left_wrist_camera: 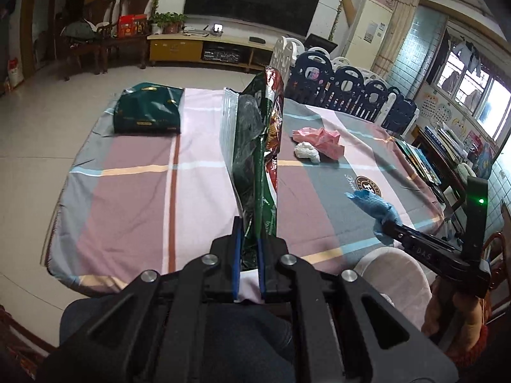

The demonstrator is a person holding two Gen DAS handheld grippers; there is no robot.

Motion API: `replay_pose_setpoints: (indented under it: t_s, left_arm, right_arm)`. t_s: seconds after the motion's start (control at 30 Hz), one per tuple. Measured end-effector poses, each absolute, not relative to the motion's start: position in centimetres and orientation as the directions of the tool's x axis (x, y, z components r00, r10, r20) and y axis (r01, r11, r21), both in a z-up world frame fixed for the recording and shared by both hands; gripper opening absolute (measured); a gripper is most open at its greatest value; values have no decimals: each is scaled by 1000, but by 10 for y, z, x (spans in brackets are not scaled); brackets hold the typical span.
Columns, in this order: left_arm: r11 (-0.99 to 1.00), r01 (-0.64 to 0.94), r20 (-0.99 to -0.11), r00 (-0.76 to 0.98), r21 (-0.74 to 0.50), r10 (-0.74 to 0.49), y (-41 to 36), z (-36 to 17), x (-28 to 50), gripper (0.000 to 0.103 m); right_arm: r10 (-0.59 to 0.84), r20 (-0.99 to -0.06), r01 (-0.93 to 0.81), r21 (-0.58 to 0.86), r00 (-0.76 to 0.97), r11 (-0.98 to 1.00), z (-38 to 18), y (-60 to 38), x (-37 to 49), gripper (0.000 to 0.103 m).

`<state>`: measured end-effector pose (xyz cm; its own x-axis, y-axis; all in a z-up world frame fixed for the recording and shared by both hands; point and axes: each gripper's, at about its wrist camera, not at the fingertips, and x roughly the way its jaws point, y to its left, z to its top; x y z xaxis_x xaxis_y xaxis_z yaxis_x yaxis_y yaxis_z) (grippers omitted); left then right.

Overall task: Collect trash
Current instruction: 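Grasp the green snack bag with left tool while right tool grasps the blue cloth, then carry the blue cloth into the wastebasket with right tool while left tool holds the green bag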

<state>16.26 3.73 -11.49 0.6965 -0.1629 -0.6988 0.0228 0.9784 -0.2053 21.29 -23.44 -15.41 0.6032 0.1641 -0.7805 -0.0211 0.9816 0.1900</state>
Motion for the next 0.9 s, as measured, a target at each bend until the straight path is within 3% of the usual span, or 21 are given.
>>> replay_pose_setpoints:
  t_s: [0.3, 0.9]
  left_arm:
    - [980, -11, -667, 734, -198, -126, 52, -93, 137, 9]
    - [982, 3, -662, 738, -188, -129, 45, -85, 130, 9]
  right_arm:
    - [161, -723, -71, 154, 672, 986, -118, -215, 185, 21]
    - [160, -691, -42, 185, 705, 982, -101, -232, 167, 21]
